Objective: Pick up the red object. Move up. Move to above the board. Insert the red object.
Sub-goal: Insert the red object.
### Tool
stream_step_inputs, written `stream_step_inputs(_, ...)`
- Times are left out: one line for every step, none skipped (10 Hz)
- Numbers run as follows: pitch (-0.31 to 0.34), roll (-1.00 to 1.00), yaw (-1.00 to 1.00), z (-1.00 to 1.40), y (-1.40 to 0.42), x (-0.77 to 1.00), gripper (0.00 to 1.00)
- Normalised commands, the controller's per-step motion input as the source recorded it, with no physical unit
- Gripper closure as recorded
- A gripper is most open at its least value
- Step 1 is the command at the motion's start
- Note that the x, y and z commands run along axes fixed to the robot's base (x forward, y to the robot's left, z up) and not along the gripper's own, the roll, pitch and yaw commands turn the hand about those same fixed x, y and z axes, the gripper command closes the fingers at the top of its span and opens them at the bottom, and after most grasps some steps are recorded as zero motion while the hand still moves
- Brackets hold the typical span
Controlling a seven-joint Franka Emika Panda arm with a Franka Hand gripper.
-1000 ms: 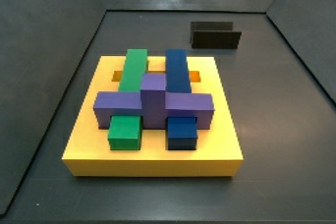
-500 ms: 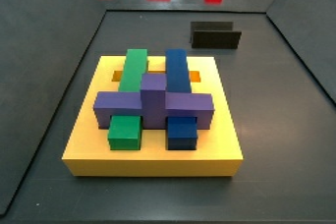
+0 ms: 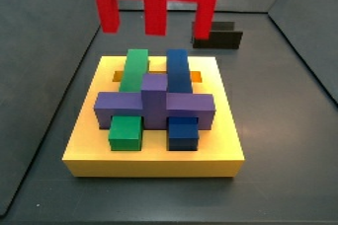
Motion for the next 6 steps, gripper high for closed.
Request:
stream_step_inputs(-0.101,0.16,-0.05,-0.80,0.00,0.29,1.00)
stream_step_inputs(-0.081,0.20,-0.06,-0.74,-0.01,0.31,1.00)
stream_step_inputs(-0.063,0.24,0.00,-0.65,0.00,0.07,1.00)
stream_step_inputs(-0.074,0.20,0.00,-0.52,0.00,0.00,1.00)
stream_step_inputs(-0.067,0.12,0.00,-0.36,0.00,-0.18,1.00)
stream_step_inputs(-0.054,0.06,0.00,-0.11,-0.04,-0.21,1.00)
